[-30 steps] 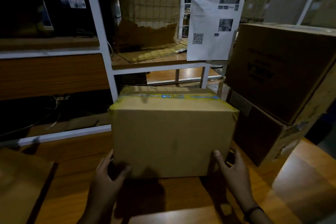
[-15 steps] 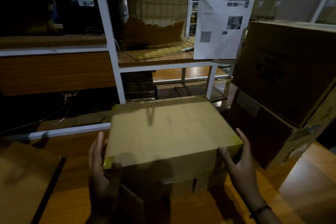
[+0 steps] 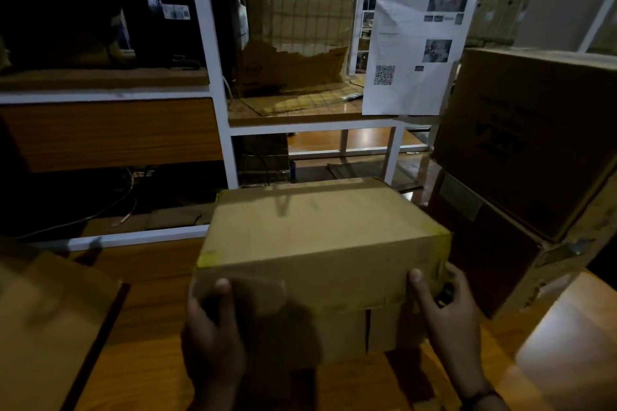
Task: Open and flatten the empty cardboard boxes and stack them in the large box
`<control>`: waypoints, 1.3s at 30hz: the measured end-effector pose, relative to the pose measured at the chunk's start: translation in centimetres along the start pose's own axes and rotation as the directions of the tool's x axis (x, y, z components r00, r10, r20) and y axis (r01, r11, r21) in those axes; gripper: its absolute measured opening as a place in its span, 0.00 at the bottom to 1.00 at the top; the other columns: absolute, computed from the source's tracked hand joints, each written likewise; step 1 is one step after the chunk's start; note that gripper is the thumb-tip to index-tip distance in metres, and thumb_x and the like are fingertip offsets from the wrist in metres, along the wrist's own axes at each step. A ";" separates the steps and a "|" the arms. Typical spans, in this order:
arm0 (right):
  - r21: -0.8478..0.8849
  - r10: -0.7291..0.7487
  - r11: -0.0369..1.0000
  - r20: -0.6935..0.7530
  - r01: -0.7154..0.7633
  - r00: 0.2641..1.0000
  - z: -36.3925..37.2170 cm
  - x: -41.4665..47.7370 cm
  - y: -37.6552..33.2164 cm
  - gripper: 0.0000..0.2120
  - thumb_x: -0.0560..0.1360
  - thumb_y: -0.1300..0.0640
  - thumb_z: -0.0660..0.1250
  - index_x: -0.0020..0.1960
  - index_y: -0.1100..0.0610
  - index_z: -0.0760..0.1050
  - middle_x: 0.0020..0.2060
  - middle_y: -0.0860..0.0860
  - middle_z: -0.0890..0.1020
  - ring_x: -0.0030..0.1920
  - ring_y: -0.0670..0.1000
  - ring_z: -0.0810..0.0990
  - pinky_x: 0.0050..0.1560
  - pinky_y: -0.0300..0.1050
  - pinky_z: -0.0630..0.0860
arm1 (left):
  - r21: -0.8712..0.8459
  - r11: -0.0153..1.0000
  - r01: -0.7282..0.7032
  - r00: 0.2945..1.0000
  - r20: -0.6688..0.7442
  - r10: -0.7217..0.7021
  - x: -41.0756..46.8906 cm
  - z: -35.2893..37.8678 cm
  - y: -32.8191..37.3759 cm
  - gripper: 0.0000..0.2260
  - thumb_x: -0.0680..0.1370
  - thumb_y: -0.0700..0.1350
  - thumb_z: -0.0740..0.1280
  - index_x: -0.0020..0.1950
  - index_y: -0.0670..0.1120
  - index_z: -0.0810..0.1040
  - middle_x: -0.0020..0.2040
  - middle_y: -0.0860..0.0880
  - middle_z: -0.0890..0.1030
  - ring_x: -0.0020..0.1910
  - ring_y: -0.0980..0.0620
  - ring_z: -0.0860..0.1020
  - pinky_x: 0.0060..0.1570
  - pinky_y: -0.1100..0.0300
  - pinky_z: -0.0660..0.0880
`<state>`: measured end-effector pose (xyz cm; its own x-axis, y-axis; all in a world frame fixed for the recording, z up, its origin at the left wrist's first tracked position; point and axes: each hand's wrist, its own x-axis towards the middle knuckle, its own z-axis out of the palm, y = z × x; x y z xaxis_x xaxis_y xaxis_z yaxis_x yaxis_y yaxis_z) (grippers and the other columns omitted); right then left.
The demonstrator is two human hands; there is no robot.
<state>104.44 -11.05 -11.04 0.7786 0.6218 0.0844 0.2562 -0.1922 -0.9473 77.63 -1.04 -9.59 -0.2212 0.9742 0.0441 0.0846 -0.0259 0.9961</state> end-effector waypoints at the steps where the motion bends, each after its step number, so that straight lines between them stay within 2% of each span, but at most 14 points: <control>1: -0.033 -0.054 0.998 -0.029 0.053 0.998 -0.4 0.5 -0.6 0.33 0.72 0.37 0.70 0.72 0.49 0.70 0.58 0.48 0.78 0.54 0.49 0.77 0.45 0.45 0.75 | 0.089 0.995 -0.048 0.997 -0.052 0.053 -1.6 -0.1 1.0 0.53 0.64 0.85 0.50 0.78 0.52 0.66 0.64 0.45 0.80 0.62 0.40 0.78 0.59 0.48 0.71; 5: -0.168 -0.258 0.955 -0.068 0.244 0.964 -2.1 1.8 -4.1 0.31 0.73 0.37 0.71 0.72 0.43 0.67 0.48 0.38 0.76 0.45 0.45 0.79 0.43 0.48 0.80 | 0.281 0.953 -0.116 0.992 0.085 0.096 0.8 -0.7 4.9 0.41 0.72 0.79 0.52 0.82 0.64 0.52 0.76 0.49 0.71 0.70 0.39 0.73 0.68 0.38 0.69; 8: -0.435 -0.285 0.847 0.111 0.304 0.952 -2.5 2.8 -6.0 0.30 0.77 0.36 0.67 0.75 0.40 0.61 0.45 0.40 0.75 0.42 0.47 0.79 0.40 0.48 0.81 | 0.352 0.925 -0.142 0.968 0.246 0.055 3.2 -0.8 6.2 0.40 0.76 0.75 0.57 0.83 0.62 0.50 0.81 0.47 0.63 0.75 0.40 0.67 0.71 0.36 0.67; 12: -0.684 -0.196 0.624 0.331 0.378 0.923 -0.2 3.8 -7.6 0.27 0.81 0.33 0.56 0.76 0.44 0.63 0.66 0.53 0.75 0.60 0.53 0.77 0.56 0.54 0.80 | 0.645 0.736 -0.207 0.951 0.310 -0.005 4.9 0.6 5.5 0.39 0.76 0.74 0.56 0.84 0.59 0.54 0.84 0.47 0.53 0.80 0.40 0.60 0.72 0.38 0.64; 15: -0.768 -0.114 0.510 0.386 0.388 0.915 1.8 3.7 -8.5 0.31 0.81 0.31 0.49 0.79 0.45 0.59 0.78 0.64 0.61 0.77 0.65 0.60 0.75 0.64 0.63 | 0.605 0.763 -0.226 0.934 0.356 -0.005 6.4 1.2 6.0 0.41 0.74 0.76 0.58 0.83 0.57 0.58 0.83 0.45 0.58 0.77 0.40 0.65 0.70 0.40 0.67; 17: -0.789 -0.115 0.445 0.418 0.423 0.901 2.7 3.3 -9.3 0.33 0.81 0.31 0.46 0.81 0.45 0.55 0.82 0.63 0.51 0.81 0.67 0.44 0.79 0.67 0.46 | 0.546 0.803 -0.240 0.924 0.382 0.016 7.1 1.2 6.5 0.39 0.75 0.74 0.60 0.81 0.57 0.61 0.80 0.45 0.64 0.73 0.41 0.69 0.66 0.41 0.71; 20: -0.684 -0.189 0.403 0.589 0.609 0.786 4.0 2.8 -9.8 0.32 0.82 0.33 0.49 0.82 0.44 0.51 0.83 0.58 0.42 0.81 0.63 0.33 0.79 0.62 0.36 | 0.455 0.790 -0.411 0.905 0.306 0.295 6.0 1.3 7.6 0.34 0.74 0.74 0.61 0.77 0.59 0.69 0.79 0.50 0.66 0.77 0.46 0.65 0.70 0.42 0.68; 23: -0.597 -0.186 0.414 0.683 0.687 0.706 5.4 2.7 -10.0 0.31 0.84 0.36 0.49 0.83 0.45 0.46 0.84 0.54 0.43 0.82 0.59 0.34 0.80 0.59 0.37 | 0.324 0.514 -0.794 0.604 0.332 0.725 1.7 1.7 8.9 0.22 0.78 0.63 0.65 0.69 0.55 0.78 0.73 0.54 0.74 0.77 0.51 0.66 0.73 0.45 0.65; 25: -0.599 -0.159 0.361 0.715 0.714 0.680 5.7 3.1 -9.8 0.34 0.84 0.37 0.50 0.84 0.46 0.41 0.84 0.54 0.41 0.82 0.60 0.35 0.81 0.60 0.37 | 0.172 0.324 -0.930 0.366 0.493 0.789 -1.8 2.8 8.7 0.15 0.80 0.56 0.68 0.64 0.52 0.82 0.68 0.53 0.80 0.73 0.52 0.72 0.71 0.46 0.69; 27: -0.597 -0.146 0.292 0.745 0.748 0.651 5.7 3.6 -9.6 0.38 0.83 0.37 0.53 0.83 0.46 0.37 0.83 0.54 0.39 0.82 0.60 0.35 0.80 0.60 0.38 | 0.149 0.227 -0.963 0.267 0.663 0.699 -3.5 4.1 7.1 0.13 0.81 0.54 0.67 0.63 0.53 0.82 0.68 0.53 0.80 0.72 0.52 0.72 0.71 0.48 0.70; 30: -0.578 -0.210 0.355 0.716 0.734 0.666 5.6 3.7 -9.1 0.34 0.84 0.38 0.50 0.84 0.45 0.41 0.84 0.52 0.43 0.83 0.57 0.39 0.80 0.56 0.39 | 0.252 0.381 -0.890 0.440 0.697 0.566 -2.7 4.7 4.5 0.17 0.82 0.55 0.64 0.71 0.57 0.75 0.74 0.55 0.73 0.78 0.57 0.63 0.77 0.49 0.63; 34: -0.580 -0.255 0.420 0.662 0.698 0.704 5.9 3.2 -9.1 0.29 0.85 0.39 0.46 0.84 0.44 0.47 0.84 0.51 0.49 0.83 0.55 0.44 0.82 0.55 0.42 | 0.415 0.610 -0.675 0.723 0.539 0.433 1.2 2.5 4.3 0.23 0.81 0.62 0.60 0.76 0.63 0.66 0.81 0.58 0.60 0.81 0.59 0.50 0.79 0.47 0.58; 37: -0.587 -0.275 0.406 0.653 0.700 0.706 5.7 3.1 -9.2 0.29 0.85 0.39 0.47 0.83 0.44 0.48 0.84 0.51 0.51 0.83 0.56 0.46 0.82 0.55 0.43 | 0.601 0.540 -0.589 0.802 0.350 0.484 4.0 -0.1 5.2 0.27 0.77 0.67 0.57 0.73 0.58 0.72 0.80 0.51 0.67 0.81 0.47 0.56 0.78 0.40 0.58; 39: -0.587 -0.272 0.405 0.654 0.701 0.705 5.7 3.0 -9.2 0.29 0.85 0.38 0.47 0.83 0.44 0.48 0.84 0.51 0.51 0.83 0.56 0.46 0.82 0.55 0.43 | 0.759 0.493 -0.425 0.892 0.260 0.370 5.2 -1.2 5.2 0.30 0.77 0.68 0.58 0.76 0.57 0.69 0.82 0.48 0.63 0.81 0.41 0.54 0.79 0.39 0.51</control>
<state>101.12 -3.09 -3.79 0.1046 0.9878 0.1155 0.9858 -0.0877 -0.1429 75.73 3.60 -4.13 0.0865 0.9178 0.3875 0.8732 -0.2571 0.4141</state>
